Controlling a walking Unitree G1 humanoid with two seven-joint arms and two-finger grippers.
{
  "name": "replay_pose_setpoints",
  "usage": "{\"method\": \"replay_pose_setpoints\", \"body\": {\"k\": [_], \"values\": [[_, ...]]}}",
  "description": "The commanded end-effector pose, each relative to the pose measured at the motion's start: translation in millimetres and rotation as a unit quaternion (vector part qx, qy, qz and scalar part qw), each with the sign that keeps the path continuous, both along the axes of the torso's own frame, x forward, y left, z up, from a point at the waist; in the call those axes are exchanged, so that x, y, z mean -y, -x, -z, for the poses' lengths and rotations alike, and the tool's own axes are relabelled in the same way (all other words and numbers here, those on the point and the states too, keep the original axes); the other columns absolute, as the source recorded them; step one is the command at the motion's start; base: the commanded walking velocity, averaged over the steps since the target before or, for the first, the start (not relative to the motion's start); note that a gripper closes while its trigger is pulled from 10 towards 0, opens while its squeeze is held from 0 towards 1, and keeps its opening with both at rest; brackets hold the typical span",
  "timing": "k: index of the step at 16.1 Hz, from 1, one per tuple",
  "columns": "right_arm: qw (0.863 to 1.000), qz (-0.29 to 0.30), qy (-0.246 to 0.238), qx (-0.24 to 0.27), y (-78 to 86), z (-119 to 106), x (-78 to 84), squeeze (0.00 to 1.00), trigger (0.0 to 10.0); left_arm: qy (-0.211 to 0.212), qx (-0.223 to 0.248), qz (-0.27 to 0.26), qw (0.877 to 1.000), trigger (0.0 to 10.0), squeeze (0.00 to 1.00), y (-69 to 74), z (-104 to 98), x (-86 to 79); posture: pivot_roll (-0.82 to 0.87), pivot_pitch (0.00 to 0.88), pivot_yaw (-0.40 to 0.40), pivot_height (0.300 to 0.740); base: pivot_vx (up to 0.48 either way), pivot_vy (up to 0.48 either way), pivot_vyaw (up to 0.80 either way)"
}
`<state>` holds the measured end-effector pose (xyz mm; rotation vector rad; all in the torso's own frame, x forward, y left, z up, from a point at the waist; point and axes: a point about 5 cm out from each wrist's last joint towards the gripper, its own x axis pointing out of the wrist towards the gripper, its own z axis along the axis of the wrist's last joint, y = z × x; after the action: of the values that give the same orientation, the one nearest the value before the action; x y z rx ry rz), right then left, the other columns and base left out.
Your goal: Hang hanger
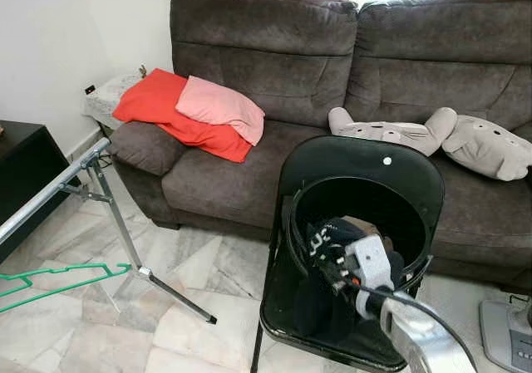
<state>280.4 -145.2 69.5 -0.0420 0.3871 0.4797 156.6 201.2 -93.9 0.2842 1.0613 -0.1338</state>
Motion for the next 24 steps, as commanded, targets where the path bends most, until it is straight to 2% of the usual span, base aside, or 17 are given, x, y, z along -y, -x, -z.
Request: {"method": "replay_pose_setpoints", "body": {"k": [1, 6, 9, 12, 15, 17, 18, 19, 20, 22, 24], "values": [[1.0, -0.002, -0.001, -0.011, 4.8, 1.6, 0.4, 1.0, 10.0, -0.003, -0.01, 0.004, 1.0, 10.0, 0.0, 4.4, 1.6, -1.6, -0.05, 0.028, 0.026, 0.74, 0.0, 0.0, 0.0], [0.999, 0.018, 0.014, -0.043, 17.0, 14.3, 6.4, 1.0, 10.0, -0.003, -0.011, 0.005, 1.0, 10.0, 0.0, 5.6, 2.1, -1.3, -0.05, 0.023, 0.023, 0.74, 0.0, 0.0, 0.0], [0.998, 0.047, 0.017, -0.032, 19.2, 12.5, 11.5, 1.0, 10.0, -0.003, -0.012, 0.007, 1.0, 10.0, 0.0, 6.1, 2.3, -1.3, -0.06, 0.021, 0.023, 0.74, 0.0, 0.0, 0.0], [0.998, 0.069, 0.002, 0.004, 20.5, 2.9, 12.9, 1.0, 10.0, -0.004, -0.012, 0.009, 1.0, 10.0, 0.0, 6.2, 2.3, -1.1, -0.06, 0.021, 0.022, 0.74, 0.0, 0.0, 0.0], [0.995, 0.071, -0.027, 0.062, 12.6, -15.4, 9.2, 1.0, 10.0, -0.004, -0.012, 0.009, 1.0, 10.0, 0.0, 5.9, 2.2, -1.1, -0.06, 0.024, 0.021, 0.74, 0.0, 0.0, 0.0], [0.992, 0.072, -0.044, 0.09, -5.1, -28.8, 4.4, 1.0, 10.0, -0.003, -0.011, 0.008, 1.0, 10.0, 0.0, 5.1, 2.0, -0.8, -0.05, 0.031, 0.022, 0.74, 0.0, 0.0, 0.0], [0.992, 0.072, -0.045, 0.091, -7.5, -29.9, 3.9, 1.0, 10.0, -0.003, -0.011, 0.008, 1.0, 10.0, 0.0, 5.0, 1.9, -0.9, -0.05, 0.031, 0.022, 0.74, 0.0, 0.0, 0.0], [0.992, 0.07, -0.045, 0.093, -16.9, -33.1, 1.4, 0.9, 10.0, -0.003, -0.011, 0.007, 1.0, 10.0, 0.0, 4.8, 1.9, -0.9, -0.05, 0.032, 0.023, 0.74, 0.0, 0.0, 0.0], [0.994, 0.053, -0.038, 0.088, -23.7, -33.1, -3.1, 0.0, 10.0, -0.003, -0.01, 0.006, 1.0, 10.0, 0.0, 4.7, 1.8, -0.9, -0.04, 0.032, 0.023, 0.74, 0.0, 0.0, 0.0], [0.996, 0.03, -0.028, 0.085, -31.3, -32.2, -9.6, 0.0, 10.0, -0.003, -0.01, 0.005, 1.0, 10.0, 0.0, 4.5, 1.7, -1.1, -0.04, 0.035, 0.023, 0.74, 0.0, 0.0, 0.0], [0.992, 0.049, -0.035, 0.107, -33.7, -38.3, -7.0, 0.0, 10.0, -0.003, -0.01, 0.003, 1.0, 10.0, 0.0, 4.3, 1.6, -1.2, -0.04, 0.041, 0.021, 0.74, 0.0, 0.0, 0.0]]}}
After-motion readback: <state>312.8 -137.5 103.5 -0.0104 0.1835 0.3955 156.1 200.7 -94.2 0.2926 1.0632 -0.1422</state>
